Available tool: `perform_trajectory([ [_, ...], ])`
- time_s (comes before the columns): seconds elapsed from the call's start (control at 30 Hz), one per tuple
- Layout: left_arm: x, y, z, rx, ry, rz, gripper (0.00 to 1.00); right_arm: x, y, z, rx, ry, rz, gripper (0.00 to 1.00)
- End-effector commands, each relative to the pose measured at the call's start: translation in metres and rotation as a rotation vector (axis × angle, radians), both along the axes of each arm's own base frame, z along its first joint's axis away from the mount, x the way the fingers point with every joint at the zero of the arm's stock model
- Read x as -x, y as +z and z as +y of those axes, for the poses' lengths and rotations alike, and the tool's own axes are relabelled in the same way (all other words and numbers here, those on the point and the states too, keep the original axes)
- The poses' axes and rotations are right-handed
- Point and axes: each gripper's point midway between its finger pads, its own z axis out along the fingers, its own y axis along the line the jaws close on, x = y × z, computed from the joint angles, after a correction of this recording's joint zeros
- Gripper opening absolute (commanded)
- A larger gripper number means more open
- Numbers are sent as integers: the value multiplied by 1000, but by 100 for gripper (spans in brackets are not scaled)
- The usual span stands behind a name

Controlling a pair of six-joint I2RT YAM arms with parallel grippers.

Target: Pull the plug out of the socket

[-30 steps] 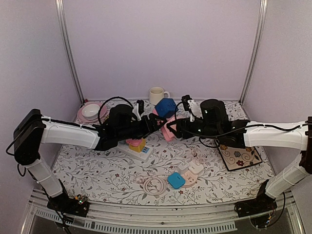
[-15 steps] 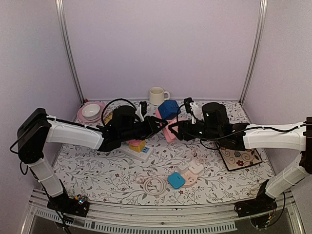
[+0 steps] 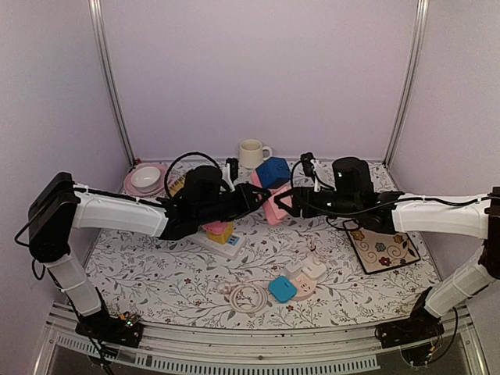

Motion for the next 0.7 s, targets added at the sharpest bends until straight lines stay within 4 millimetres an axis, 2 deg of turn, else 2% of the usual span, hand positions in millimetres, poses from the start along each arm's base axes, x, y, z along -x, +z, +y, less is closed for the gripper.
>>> perform_trajectory([
  [0.0,-23,-42,35,-265,139,-16,0,-5,55,3,-160,31,-54,35],
  [0.07,-25,-46,37,-289,151,-9,0,-3,54,9,-132,20,-62,35],
  [0.17,-28,-50,35,-310,151,1,0,4,48,26,5,-3,-121,34],
  [0.23,-29,-51,34,-313,148,2,0,2,47,29,68,-26,-157,34],
  [0.33,-31,-54,37,-330,158,8,0,-4,51,17,73,-54,-174,32],
  [0.5,-32,-47,39,-310,142,-7,0,-11,64,-11,-100,34,-112,32],
  [0.6,-34,-43,37,-310,133,-21,0,-11,67,-10,-110,19,-95,31],
  [0.67,-36,-41,35,-308,130,-23,0,-3,66,3,-13,-9,-144,30],
])
